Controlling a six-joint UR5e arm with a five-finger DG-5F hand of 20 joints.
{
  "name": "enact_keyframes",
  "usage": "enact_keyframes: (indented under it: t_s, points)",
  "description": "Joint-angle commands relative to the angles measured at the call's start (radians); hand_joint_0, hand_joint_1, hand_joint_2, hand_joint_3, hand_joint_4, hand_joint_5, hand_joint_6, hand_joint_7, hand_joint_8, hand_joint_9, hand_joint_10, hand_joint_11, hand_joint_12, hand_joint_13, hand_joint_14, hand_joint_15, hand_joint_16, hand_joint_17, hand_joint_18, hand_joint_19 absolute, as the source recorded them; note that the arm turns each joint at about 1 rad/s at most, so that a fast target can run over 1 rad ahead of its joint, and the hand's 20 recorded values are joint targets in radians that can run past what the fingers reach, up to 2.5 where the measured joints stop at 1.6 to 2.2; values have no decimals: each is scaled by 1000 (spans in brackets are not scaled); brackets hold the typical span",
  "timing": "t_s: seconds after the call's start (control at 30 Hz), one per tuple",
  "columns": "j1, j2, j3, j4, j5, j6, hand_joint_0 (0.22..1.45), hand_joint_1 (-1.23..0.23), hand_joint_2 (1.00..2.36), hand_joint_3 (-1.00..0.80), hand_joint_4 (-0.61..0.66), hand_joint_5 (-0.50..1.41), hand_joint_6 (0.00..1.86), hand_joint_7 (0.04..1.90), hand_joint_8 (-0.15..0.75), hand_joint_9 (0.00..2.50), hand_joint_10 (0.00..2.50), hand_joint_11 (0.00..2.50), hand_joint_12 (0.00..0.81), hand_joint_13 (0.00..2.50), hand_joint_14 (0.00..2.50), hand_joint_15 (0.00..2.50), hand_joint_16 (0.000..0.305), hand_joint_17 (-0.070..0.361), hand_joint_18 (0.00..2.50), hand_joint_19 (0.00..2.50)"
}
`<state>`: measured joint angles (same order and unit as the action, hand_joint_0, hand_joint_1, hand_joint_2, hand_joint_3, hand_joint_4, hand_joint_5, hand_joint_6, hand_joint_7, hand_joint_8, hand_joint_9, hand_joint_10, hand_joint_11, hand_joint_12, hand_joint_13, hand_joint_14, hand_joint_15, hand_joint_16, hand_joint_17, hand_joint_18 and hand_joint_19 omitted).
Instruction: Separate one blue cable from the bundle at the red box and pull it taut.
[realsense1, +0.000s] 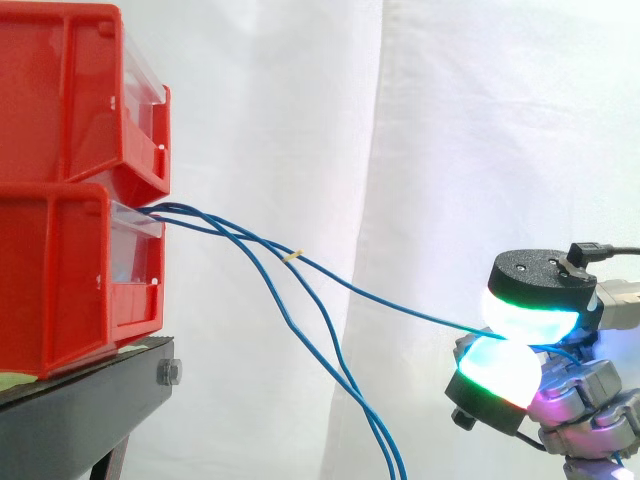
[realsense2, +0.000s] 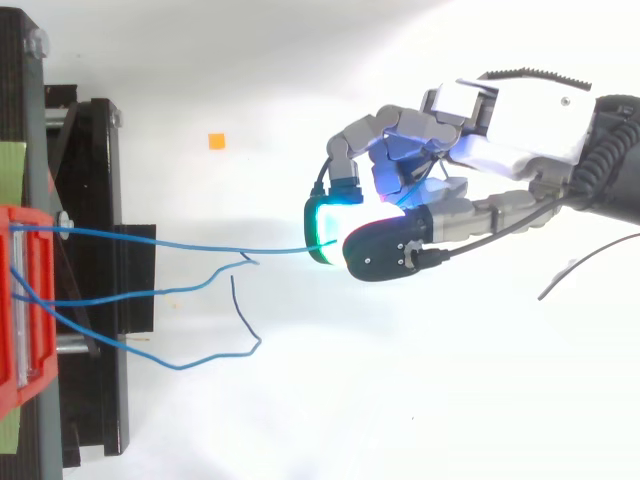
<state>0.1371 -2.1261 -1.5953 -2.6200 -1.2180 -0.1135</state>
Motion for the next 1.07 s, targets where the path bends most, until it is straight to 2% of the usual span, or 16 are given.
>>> enact_keyframes:
  t_s: [0.0,1.03]
  points:
    - [1,0,0,0,0,0,659,-807,1002,161,-270,-108,906,1391,295,538,2500,2161,460,813,2500,1709,60,134,1127,796]
    - [1,0,0,0,0,0,658,-802,1003,166,-262,-108,905,1402,298,536,2500,2168,455,826,2500,1740,59,133,1138,816]
